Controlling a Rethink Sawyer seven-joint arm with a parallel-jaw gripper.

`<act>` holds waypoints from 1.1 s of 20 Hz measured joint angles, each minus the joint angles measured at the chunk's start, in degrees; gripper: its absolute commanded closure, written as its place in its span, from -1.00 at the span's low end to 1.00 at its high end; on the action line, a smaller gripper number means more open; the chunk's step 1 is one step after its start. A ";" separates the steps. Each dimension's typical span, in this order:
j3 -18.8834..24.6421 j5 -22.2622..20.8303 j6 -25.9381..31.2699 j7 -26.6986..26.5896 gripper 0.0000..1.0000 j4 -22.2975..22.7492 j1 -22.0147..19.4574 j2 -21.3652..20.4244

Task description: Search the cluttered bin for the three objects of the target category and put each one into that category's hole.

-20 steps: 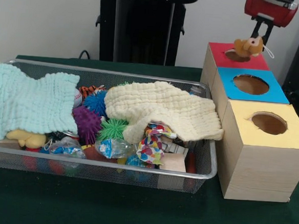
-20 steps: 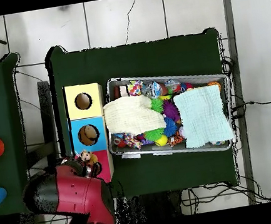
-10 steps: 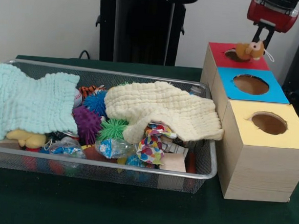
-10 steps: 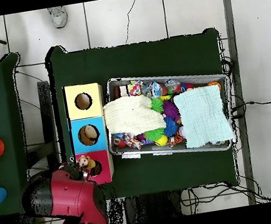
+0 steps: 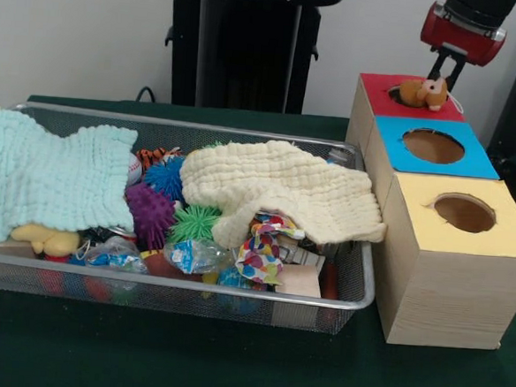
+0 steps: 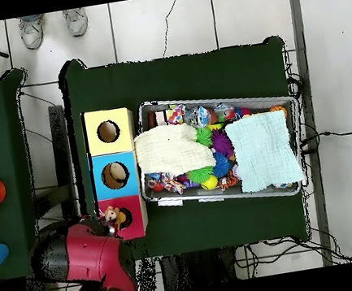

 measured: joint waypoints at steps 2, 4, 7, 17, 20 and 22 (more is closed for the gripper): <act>-0.01 0.01 0.00 0.00 1.00 0.00 0.00 0.01; -0.03 0.01 -0.01 0.00 1.00 0.00 0.00 0.01; -0.12 0.01 -0.01 0.00 1.00 0.00 0.07 0.04; -1.06 0.04 -0.51 0.00 -1.00 1.15 0.32 0.47; -1.18 0.05 -1.69 0.00 -1.00 1.82 0.14 0.10; -1.19 0.06 -2.53 0.00 -1.00 2.16 0.04 0.04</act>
